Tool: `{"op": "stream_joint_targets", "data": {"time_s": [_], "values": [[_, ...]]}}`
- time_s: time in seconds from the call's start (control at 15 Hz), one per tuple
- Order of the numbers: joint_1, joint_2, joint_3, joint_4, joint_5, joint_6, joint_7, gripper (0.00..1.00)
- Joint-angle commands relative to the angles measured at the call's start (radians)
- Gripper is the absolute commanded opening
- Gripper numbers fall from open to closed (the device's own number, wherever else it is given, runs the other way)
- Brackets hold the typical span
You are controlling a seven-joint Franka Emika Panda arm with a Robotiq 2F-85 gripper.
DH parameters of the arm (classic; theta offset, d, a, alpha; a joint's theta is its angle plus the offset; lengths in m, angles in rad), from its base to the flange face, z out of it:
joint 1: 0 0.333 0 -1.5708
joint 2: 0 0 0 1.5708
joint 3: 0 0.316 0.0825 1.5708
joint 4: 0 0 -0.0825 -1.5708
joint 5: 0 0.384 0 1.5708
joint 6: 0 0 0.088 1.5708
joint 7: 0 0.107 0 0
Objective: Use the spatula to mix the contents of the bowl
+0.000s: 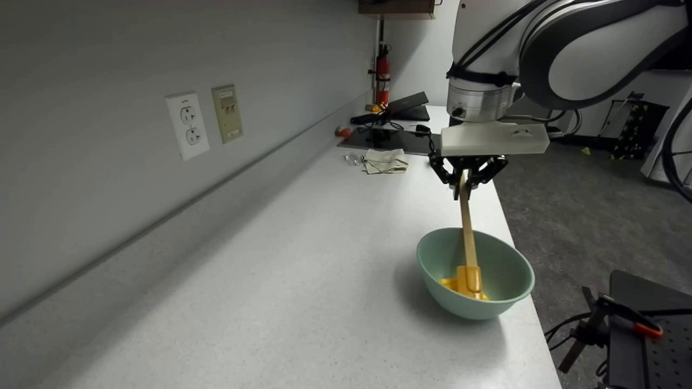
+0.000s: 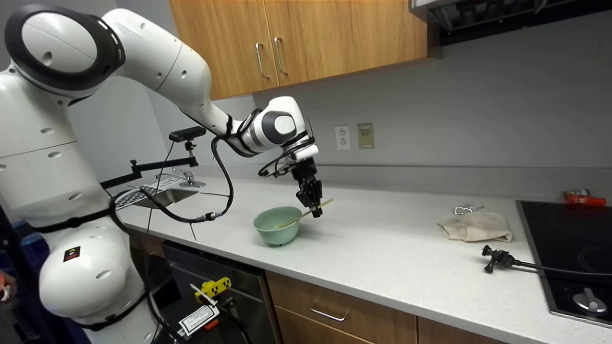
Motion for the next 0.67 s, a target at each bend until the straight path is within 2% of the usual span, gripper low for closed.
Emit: {"op": "stream_joint_targets", "data": {"time_s": [0.0,0.27,0.6], "values": [[0.029,-0.044,-0.008,-0.010,-0.042,0.003,0.044,0.04],[0.042,-0.090,0.006,-0.005,-0.052,0.004,0.061,0.04],[0.045,-0.189,0.053,-0.034,-0.193,0.013,0.126,0.04]]}}
